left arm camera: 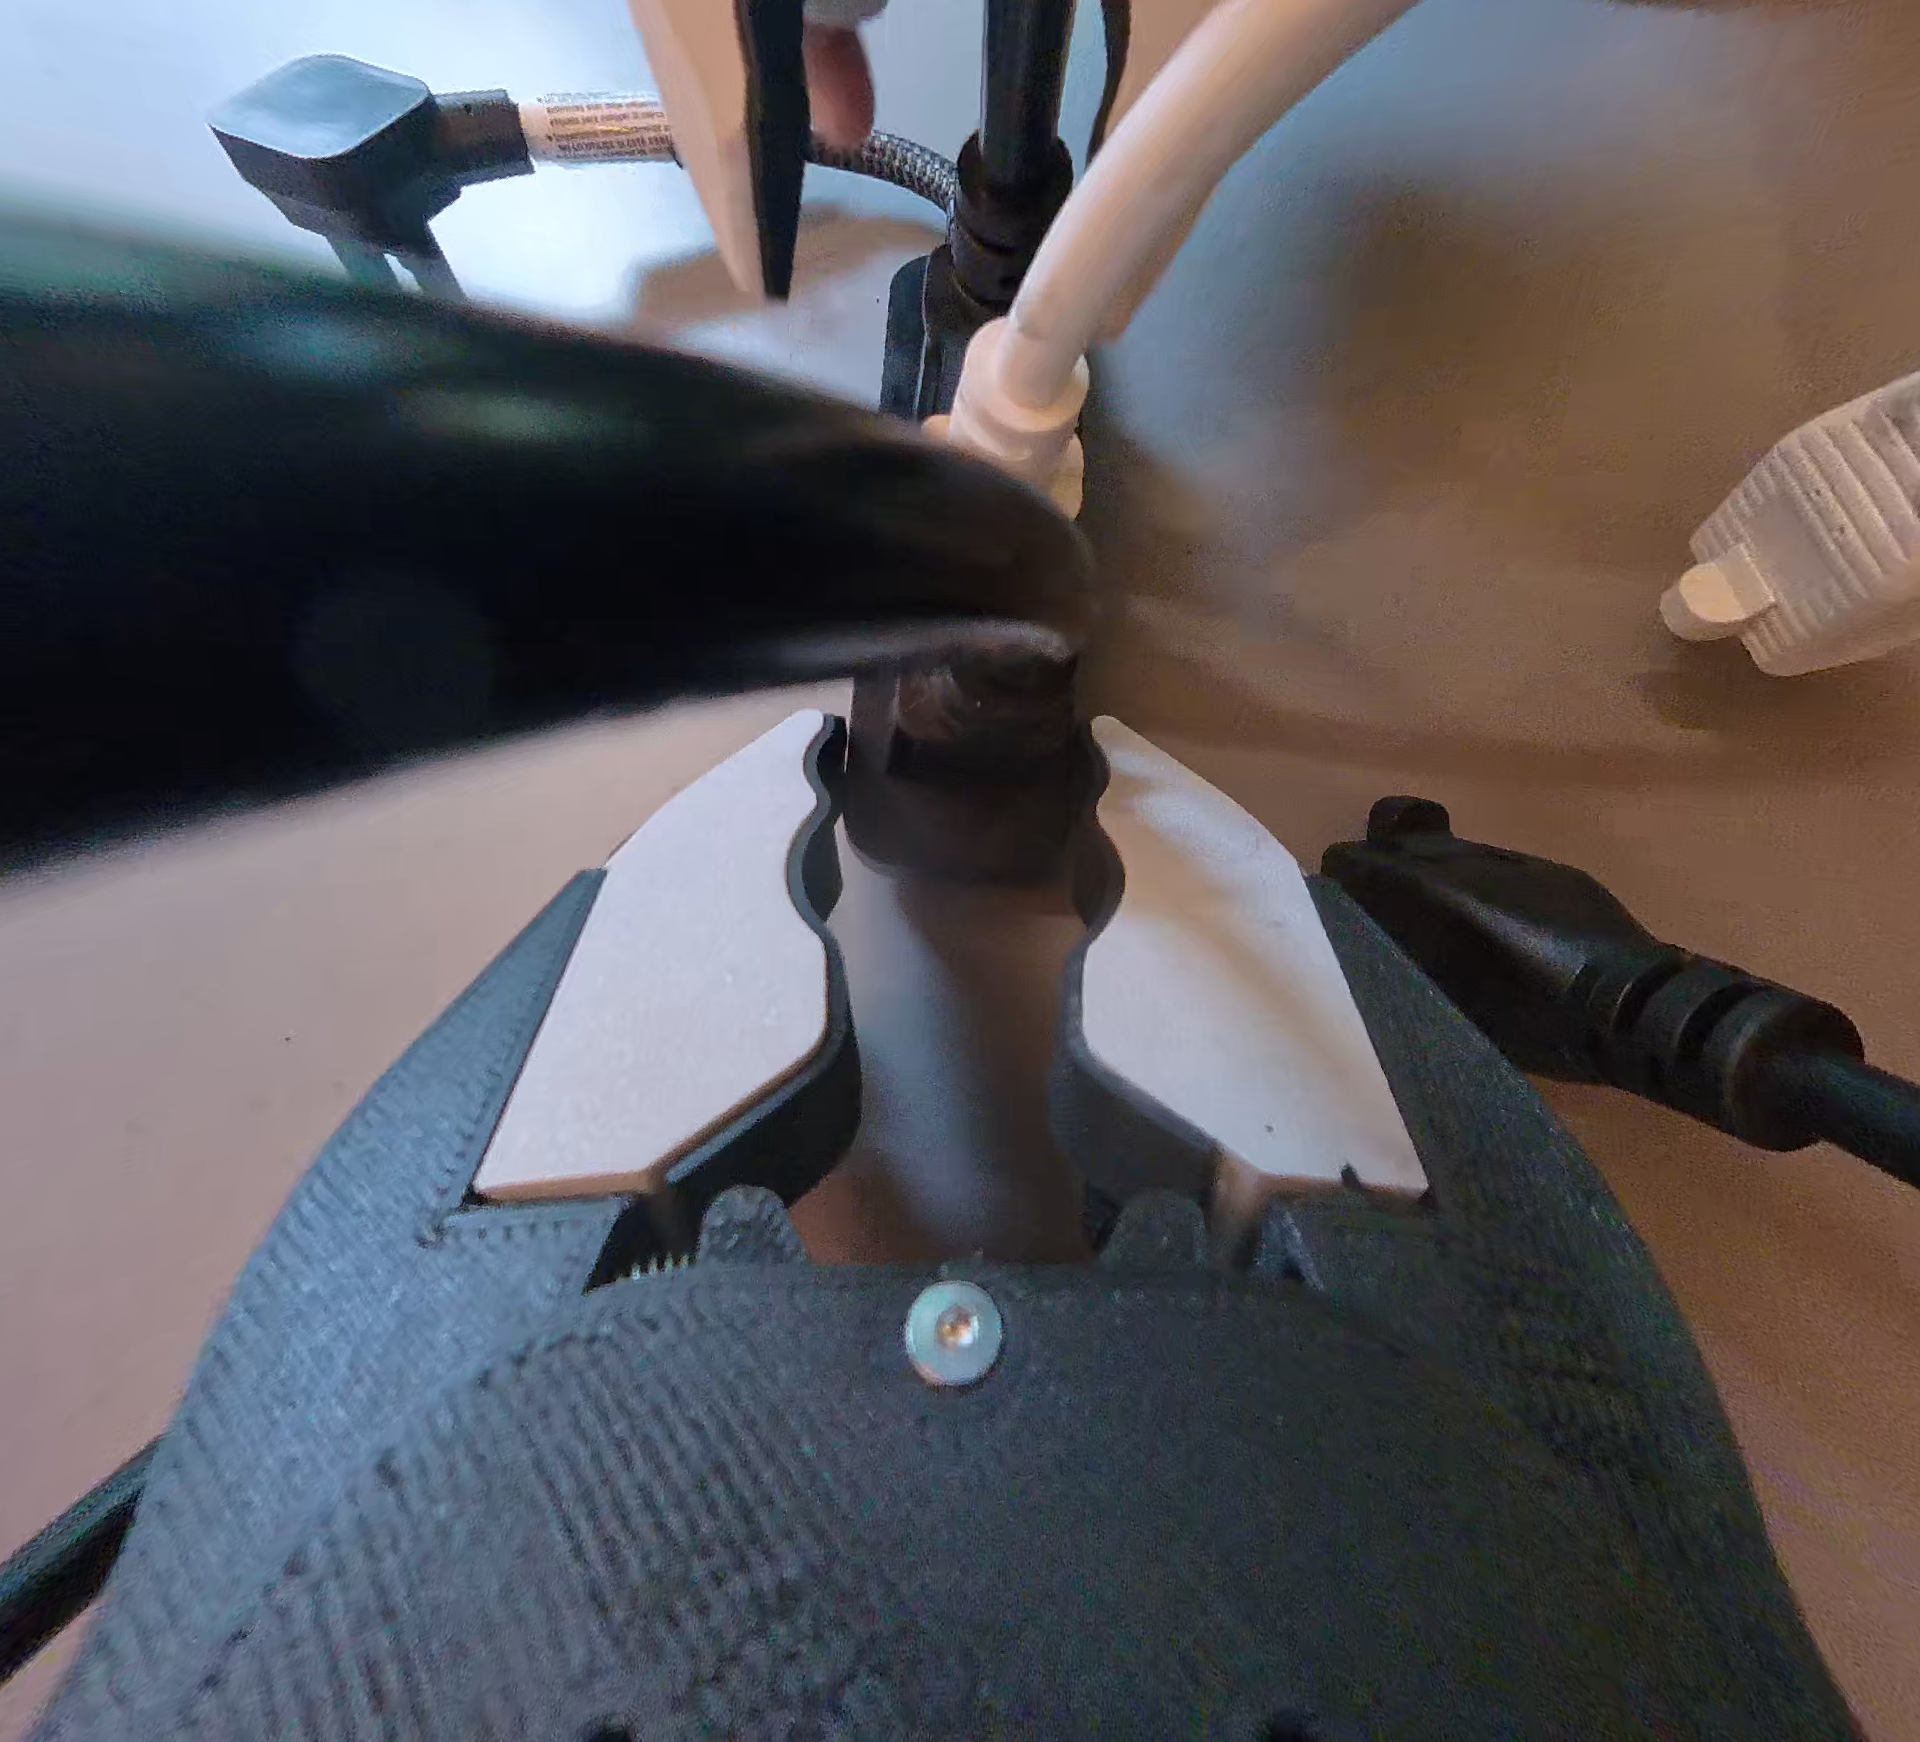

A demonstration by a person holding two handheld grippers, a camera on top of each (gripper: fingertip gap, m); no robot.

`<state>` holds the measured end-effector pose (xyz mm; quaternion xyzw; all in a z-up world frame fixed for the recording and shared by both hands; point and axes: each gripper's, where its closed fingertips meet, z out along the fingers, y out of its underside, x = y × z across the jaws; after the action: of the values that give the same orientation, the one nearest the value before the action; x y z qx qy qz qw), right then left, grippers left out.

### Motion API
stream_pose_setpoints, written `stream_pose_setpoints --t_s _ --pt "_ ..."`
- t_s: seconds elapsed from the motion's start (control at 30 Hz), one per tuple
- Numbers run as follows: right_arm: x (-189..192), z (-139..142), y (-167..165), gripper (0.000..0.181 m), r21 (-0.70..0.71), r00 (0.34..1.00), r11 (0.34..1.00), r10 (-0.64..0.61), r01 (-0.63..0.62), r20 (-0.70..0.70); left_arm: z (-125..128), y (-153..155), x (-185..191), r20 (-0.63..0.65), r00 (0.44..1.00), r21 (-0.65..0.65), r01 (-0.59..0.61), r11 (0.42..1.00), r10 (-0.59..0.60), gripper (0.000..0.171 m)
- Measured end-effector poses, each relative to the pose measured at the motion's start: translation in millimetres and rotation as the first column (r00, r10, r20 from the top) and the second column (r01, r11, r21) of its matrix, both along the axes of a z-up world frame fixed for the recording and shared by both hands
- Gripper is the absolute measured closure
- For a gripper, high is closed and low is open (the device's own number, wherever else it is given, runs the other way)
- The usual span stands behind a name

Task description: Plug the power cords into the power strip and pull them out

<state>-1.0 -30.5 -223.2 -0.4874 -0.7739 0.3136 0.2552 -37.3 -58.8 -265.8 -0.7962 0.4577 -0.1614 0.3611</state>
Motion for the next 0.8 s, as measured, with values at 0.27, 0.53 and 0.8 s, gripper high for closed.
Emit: stream_pose_setpoints --t_s 0.27,0.53,0.8 --pt "6.5 -14.9 -8.3 0.144 -0.047 1.000 0.999 -0.002 0.001 -0.014 6.1 1.9 6.2 0.024 1.000 0.013 -0.018 1.000 0.018 0.125" --pt "1.2 -22.9 -6.9 0.150 0.003 1.000 1.000 0.017 -0.017 0.009 -1.0 7.6 14.8 -0.064 0.998 0.029 0.004 1.000 -0.002 0.128" --pt "1.3 -23.8 -4.6 0.151 -0.015 1.000 1.000 0.001 -0.002 -0.031 -4.0 7.7 16.9 -0.010 0.999 -0.110 0.033 0.993 -0.035 0.129"
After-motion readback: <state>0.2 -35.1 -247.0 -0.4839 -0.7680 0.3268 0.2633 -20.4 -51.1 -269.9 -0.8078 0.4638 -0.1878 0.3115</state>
